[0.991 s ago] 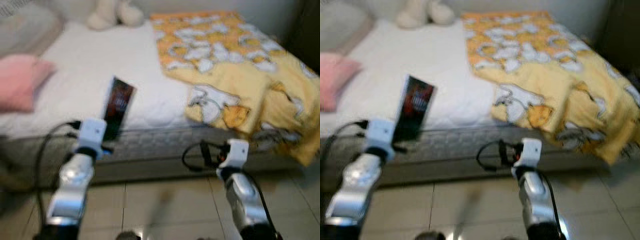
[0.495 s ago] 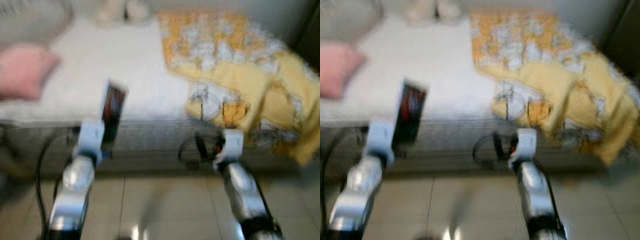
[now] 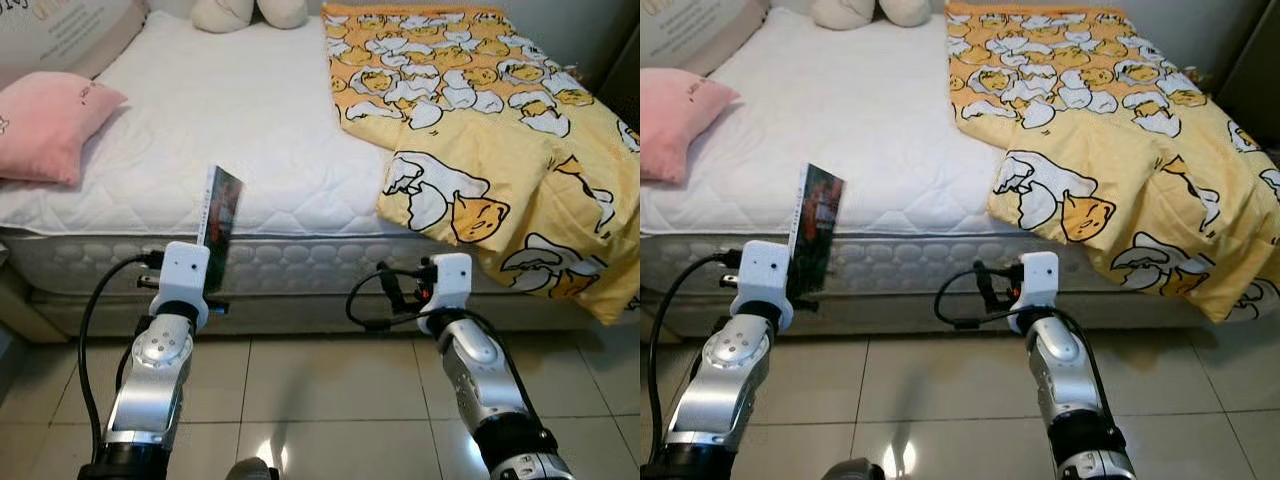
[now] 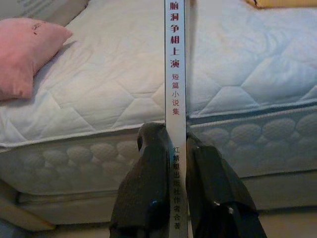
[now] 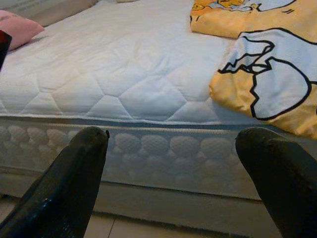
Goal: Clean up the room
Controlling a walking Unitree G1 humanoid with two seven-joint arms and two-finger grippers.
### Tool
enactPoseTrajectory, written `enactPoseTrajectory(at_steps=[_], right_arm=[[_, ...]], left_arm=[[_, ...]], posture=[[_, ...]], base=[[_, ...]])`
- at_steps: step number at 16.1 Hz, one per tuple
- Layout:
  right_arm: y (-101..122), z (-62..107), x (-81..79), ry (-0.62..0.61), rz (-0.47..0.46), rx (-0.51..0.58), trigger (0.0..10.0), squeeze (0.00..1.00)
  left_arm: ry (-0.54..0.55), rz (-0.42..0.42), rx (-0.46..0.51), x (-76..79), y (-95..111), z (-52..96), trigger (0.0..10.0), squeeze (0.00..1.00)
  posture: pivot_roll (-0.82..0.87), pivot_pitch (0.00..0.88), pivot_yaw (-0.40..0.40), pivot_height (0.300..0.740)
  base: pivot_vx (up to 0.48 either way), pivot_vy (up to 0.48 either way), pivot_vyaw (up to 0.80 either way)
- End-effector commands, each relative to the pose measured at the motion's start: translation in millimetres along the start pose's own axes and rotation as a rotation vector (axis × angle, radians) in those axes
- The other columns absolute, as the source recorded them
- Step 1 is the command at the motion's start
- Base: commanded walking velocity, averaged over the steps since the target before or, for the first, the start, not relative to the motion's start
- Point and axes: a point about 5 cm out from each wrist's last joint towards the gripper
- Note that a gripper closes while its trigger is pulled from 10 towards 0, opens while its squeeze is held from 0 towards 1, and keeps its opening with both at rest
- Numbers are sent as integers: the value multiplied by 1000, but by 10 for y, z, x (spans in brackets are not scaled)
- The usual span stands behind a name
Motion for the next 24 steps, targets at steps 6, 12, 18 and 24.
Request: enactPoseTrajectory(at_steps=[6,12,18,24], right_arm=[[44,-5,1,5,-7,2,10000,0],[107,-42,-6,22,-2,24,10000,0],[94,-45,-8,46,6,13,10000,0],[98,-44,22,17,-26,26,10000,0]], left_arm=[[40,56,43,15,99,-90,10000,0],[51,64,51,37,101,-117,10000,0],[74,70,50,12,62,-92,10000,0],[44,52,63,-6,79,-90,10000,0]], posture=[[28,0,13,740],[32,0,7,740],[48,0,-9,740],[54,0,-5,740]], base=[[443,0,0],[449,0,413],[454,0,651],[449,0,509]])
Point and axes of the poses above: a point about 5 cm out from each wrist's last joint towards the gripper, its own z axis pointing back from the gripper into the wrist, its own y axis along the axis of the wrist's last joint, x = y × z, and after that the axes turned 7 degrees about z, right-handed
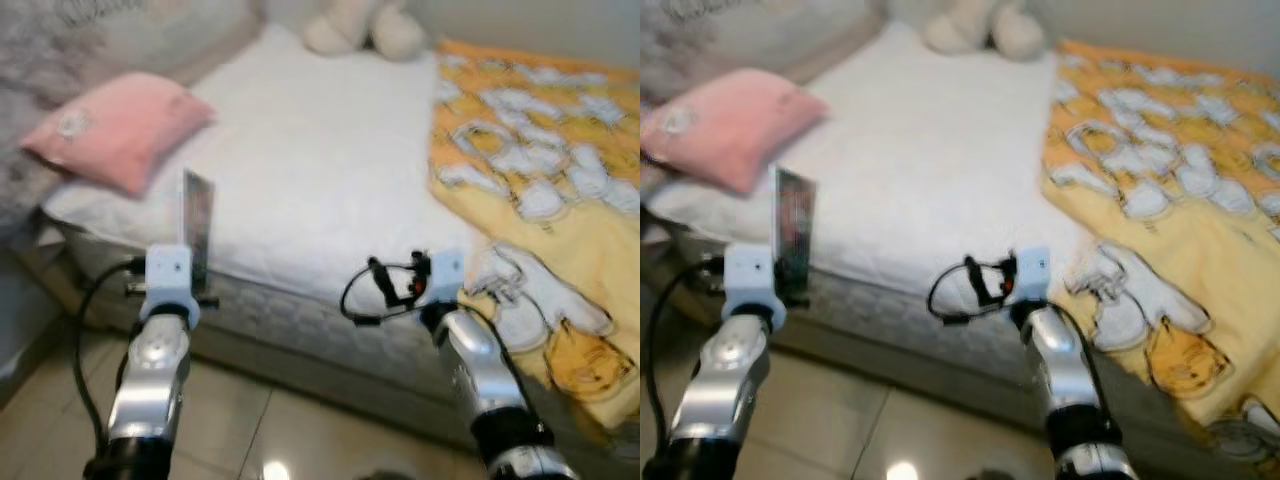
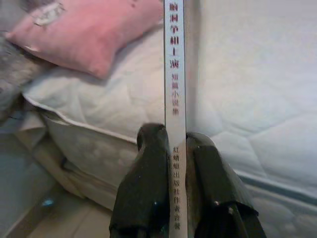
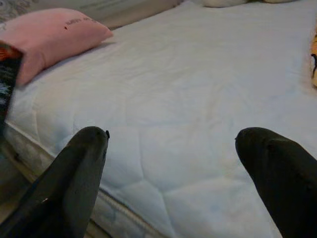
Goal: Clean up the room
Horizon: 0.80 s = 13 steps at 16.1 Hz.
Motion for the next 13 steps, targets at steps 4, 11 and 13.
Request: enactPoseTrajectory(at_steps=[4,11,13], right_arm=[[29,-7,25,-25,7,14,10000,0],[28,-7,40,-55,6,20,10000,0],[19,-5,46,-66,5,12,10000,0]], left_arm=[[-97,-20,102,45,221,-47,10000,0],[-158,-77,133,51,335,-147,10000,0],[-156,-77,139,35,361,-174,10000,0]], posture=[[49,0,-1,740],[42,0,4,740],[36,0,10,740]], base=[[70,450,-397],[0,458,-331],[120,418,-737]])
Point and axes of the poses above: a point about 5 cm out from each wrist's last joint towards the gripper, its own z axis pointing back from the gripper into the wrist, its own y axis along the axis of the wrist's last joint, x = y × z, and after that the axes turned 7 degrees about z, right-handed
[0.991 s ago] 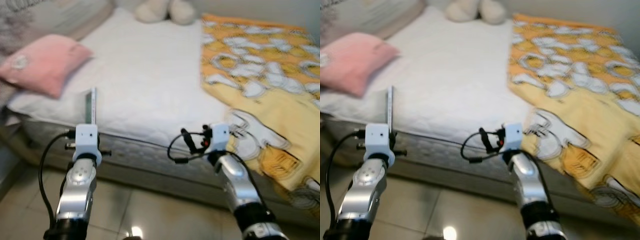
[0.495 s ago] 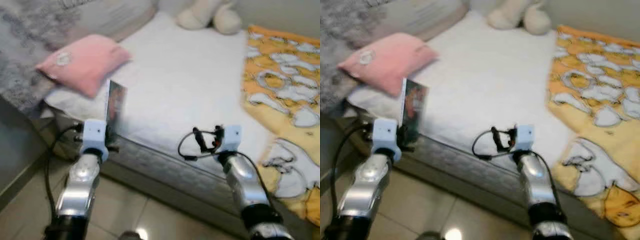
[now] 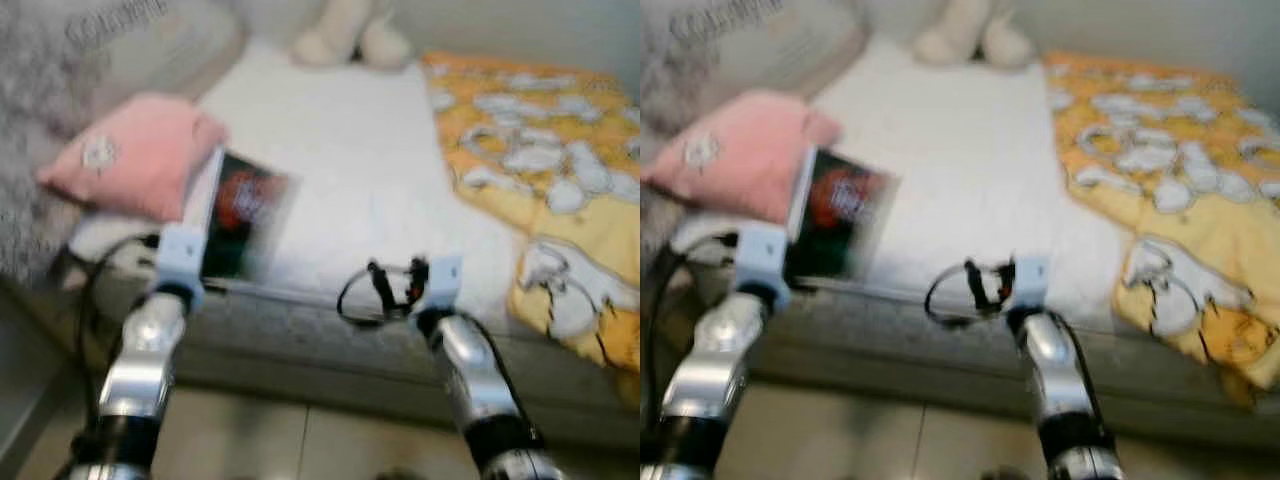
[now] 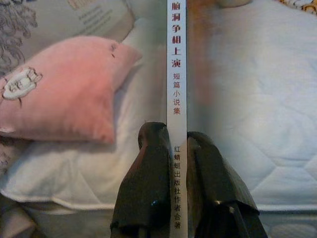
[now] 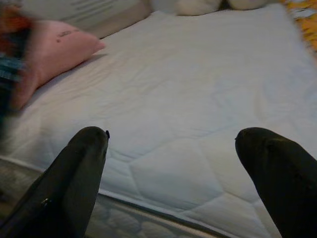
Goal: Clean up the room
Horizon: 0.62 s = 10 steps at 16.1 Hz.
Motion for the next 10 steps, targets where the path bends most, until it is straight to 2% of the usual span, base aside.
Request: enactPoseTrajectory(at_steps=[1,5,10], right_arm=[[67,7,121,-37,16,23,10000,0],[42,36,113,-37,8,23,10000,0],[42,42,122,-32,21,17,10000,0]], left_arm=[[-19,6,60,80,129,-49,10000,0],[-11,17,51,153,96,-38,10000,0],[-26,16,54,164,106,-57,10000,0]], posture=[[32,0,13,740],[23,0,18,740],[22,0,16,740]], base=[[0,416,0],[335,341,0],[444,0,0]])
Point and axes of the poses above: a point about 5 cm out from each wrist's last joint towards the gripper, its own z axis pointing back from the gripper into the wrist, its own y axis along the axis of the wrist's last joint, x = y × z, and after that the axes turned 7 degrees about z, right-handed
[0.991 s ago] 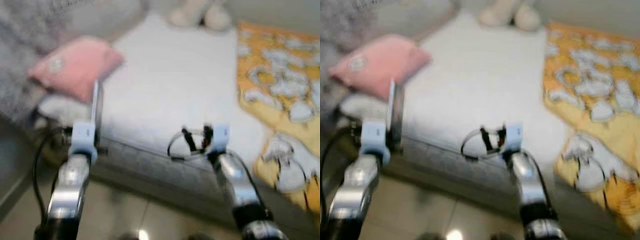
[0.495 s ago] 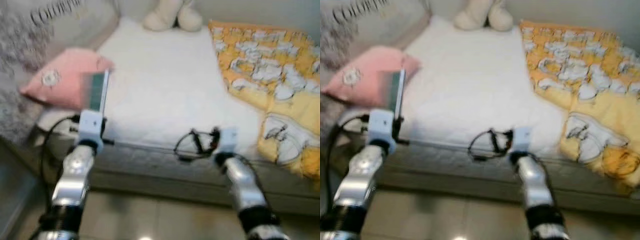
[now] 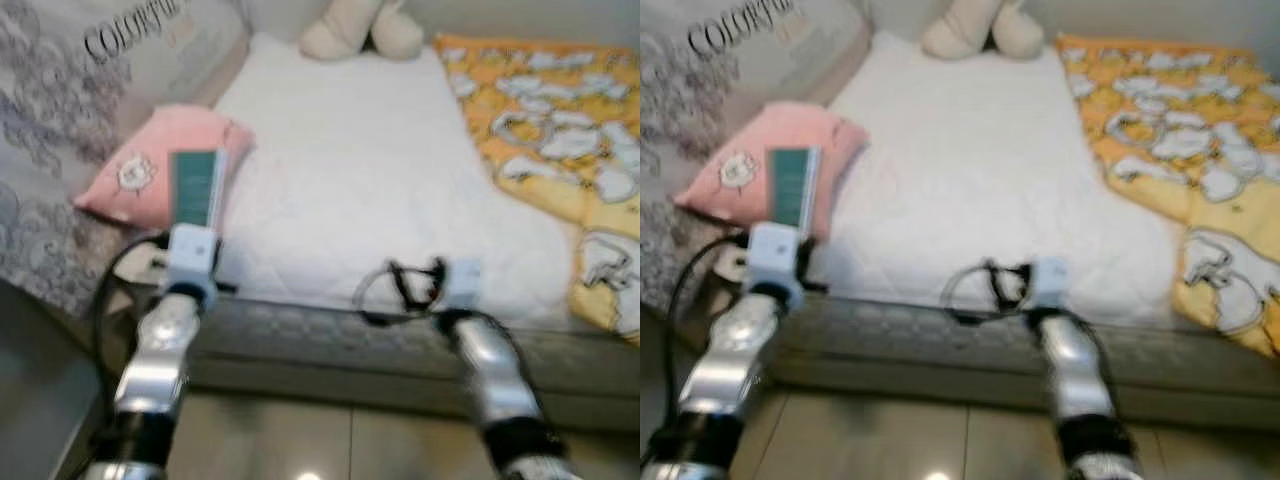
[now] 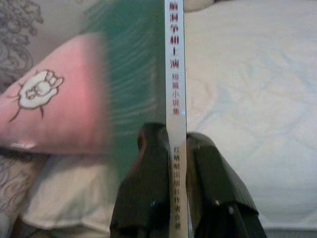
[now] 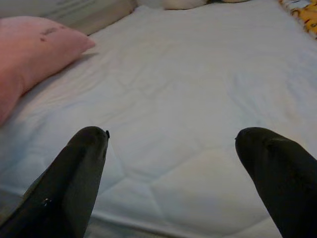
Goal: Clean up the room
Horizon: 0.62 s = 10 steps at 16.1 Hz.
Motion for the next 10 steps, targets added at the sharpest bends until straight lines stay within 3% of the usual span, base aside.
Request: enactPoseTrajectory(at_steps=[1,3,8,10], right_arm=[[66,-60,-107,30,-2,24,10000,0],[77,-61,-122,38,-12,34,10000,0],[76,-53,-143,49,-16,36,10000,0],[67,-36,-154,56,-15,35,10000,0]], left_arm=[[-4,-16,58,-39,145,-44,10000,0],[1,-22,69,-67,185,-64,10000,0],[-25,-17,95,-25,288,-118,10000,0],[-92,-5,104,72,381,-201,10000,0]], posture=[[22,0,16,740],[23,0,17,740],[20,0,17,740],[15,0,15,740]], base=[[461,0,-781],[461,0,-709],[461,0,0],[463,0,0]])
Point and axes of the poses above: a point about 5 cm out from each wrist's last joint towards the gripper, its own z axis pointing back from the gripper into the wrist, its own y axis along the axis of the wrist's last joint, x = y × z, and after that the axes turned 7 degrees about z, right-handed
